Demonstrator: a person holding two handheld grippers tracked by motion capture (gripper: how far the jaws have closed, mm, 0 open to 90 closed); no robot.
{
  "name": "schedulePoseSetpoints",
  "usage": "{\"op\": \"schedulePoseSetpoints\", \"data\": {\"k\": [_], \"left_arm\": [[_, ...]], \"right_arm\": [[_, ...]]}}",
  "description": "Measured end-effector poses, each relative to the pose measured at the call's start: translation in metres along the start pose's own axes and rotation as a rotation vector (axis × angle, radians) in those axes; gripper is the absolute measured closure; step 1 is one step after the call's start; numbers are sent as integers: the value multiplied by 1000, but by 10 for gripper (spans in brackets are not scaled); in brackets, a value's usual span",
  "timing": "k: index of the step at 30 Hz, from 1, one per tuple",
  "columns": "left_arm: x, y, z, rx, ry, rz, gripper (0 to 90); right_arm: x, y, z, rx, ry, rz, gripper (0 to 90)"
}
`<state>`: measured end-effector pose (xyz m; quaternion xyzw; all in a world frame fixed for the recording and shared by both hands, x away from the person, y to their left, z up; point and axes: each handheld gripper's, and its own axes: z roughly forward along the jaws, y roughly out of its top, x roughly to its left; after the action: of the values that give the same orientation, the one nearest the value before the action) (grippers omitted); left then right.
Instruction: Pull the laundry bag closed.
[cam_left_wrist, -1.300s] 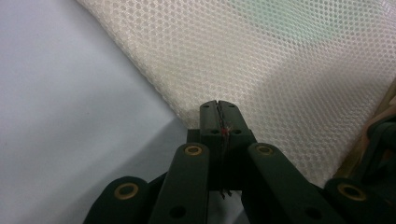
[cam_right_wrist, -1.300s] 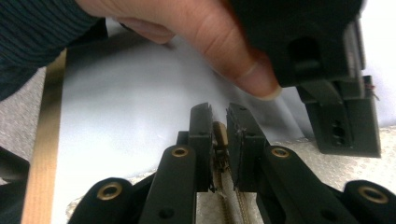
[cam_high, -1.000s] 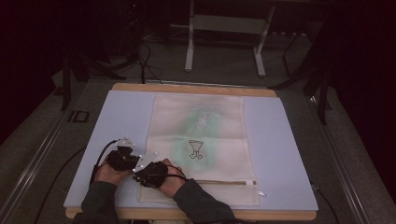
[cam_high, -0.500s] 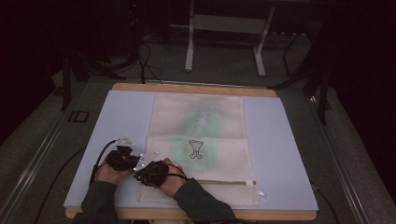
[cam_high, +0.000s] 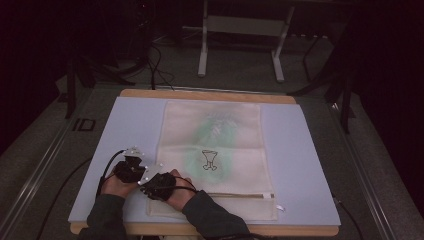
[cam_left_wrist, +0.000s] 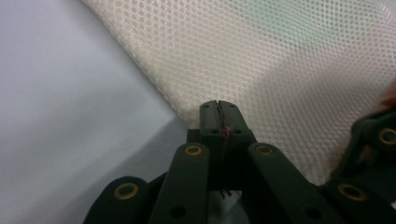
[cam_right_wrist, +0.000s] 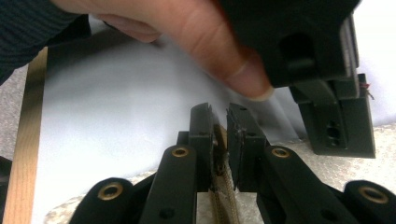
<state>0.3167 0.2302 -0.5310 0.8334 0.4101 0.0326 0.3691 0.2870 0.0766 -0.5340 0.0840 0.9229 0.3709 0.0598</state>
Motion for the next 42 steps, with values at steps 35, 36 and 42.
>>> {"op": "schedulePoseSetpoints", "data": {"k": [35,36,42], "left_arm": [[2,-1,0,-6,-22,-18,879],[2,-1,0,-6,-23,-18,879],[3,-1,0,-12,-45,-33,860]], "right_arm": [[0,1,1,10,8,24,795],[0,2,1,13,4,25,807],[2,1,-3,-33,-3,19,813]]}}
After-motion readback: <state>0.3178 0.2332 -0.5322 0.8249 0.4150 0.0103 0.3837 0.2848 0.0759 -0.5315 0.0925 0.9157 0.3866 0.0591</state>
